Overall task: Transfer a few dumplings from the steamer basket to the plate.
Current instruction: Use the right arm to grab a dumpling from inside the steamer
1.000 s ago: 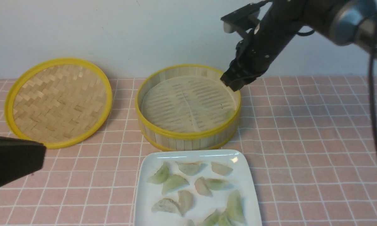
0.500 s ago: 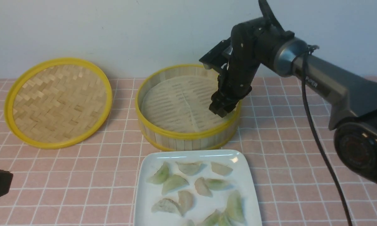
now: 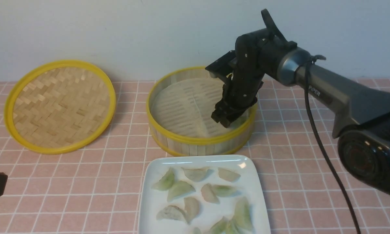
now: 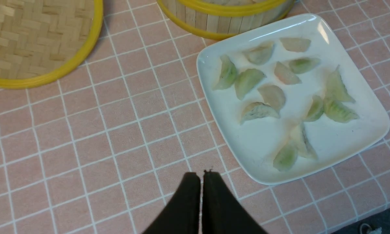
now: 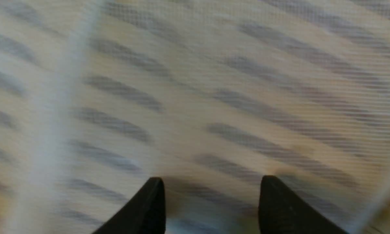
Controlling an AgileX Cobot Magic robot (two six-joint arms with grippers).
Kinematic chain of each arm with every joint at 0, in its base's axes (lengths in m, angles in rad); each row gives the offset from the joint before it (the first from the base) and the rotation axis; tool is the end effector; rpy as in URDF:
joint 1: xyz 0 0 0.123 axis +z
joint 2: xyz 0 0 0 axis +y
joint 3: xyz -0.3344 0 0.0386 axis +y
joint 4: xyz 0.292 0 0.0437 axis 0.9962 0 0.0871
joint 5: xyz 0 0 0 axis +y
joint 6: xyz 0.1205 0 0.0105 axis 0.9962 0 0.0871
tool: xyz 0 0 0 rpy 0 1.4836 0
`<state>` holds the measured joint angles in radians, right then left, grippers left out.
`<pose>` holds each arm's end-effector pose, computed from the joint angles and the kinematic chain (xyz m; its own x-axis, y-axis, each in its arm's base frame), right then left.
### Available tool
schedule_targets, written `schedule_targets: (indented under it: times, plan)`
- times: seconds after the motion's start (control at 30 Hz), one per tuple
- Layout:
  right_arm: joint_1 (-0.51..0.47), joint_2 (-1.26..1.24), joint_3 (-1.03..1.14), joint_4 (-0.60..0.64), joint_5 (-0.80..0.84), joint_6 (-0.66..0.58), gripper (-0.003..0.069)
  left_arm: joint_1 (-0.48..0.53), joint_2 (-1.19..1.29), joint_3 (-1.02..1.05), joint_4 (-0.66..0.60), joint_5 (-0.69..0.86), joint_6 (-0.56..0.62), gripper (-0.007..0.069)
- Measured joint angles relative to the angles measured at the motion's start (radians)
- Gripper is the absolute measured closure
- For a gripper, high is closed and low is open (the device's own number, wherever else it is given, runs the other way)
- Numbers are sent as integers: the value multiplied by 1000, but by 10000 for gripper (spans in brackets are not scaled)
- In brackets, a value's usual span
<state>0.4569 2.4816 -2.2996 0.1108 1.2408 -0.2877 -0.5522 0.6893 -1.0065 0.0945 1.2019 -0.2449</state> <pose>0.5429 0.2810 0.1707 -0.7301 -0.6349 -0.2528 -0.6635 0.7471 0.0400 0.1031 -0.0510 0.4119 -0.6932 0.1824 -0.6973 0.3325 0.9393 -0.0848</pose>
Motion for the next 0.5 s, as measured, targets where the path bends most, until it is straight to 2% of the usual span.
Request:
schedule_targets:
  times: [0.13, 0.23, 0.37, 0.4, 0.43, 0.5]
  plan:
    - [0, 9, -75, 135, 0, -18, 328, 0, 0, 0, 3, 0, 0, 631]
    - [0, 9, -139, 157, 2, -27, 331, 0, 0, 0, 4, 0, 0, 631]
    - [0, 9, -189, 63, 4, -3, 330, 0, 0, 0, 6, 0, 0, 631]
    - [0, 9, -192, 13, 4, 36, 330, 0, 0, 0, 6, 0, 0, 631]
    - [0, 9, -192, 13, 4, 44, 330, 0, 0, 0, 6, 0, 0, 631]
    - [0, 9, -182, -51, 6, 143, 332, 0, 0, 0, 6, 0, 0, 631]
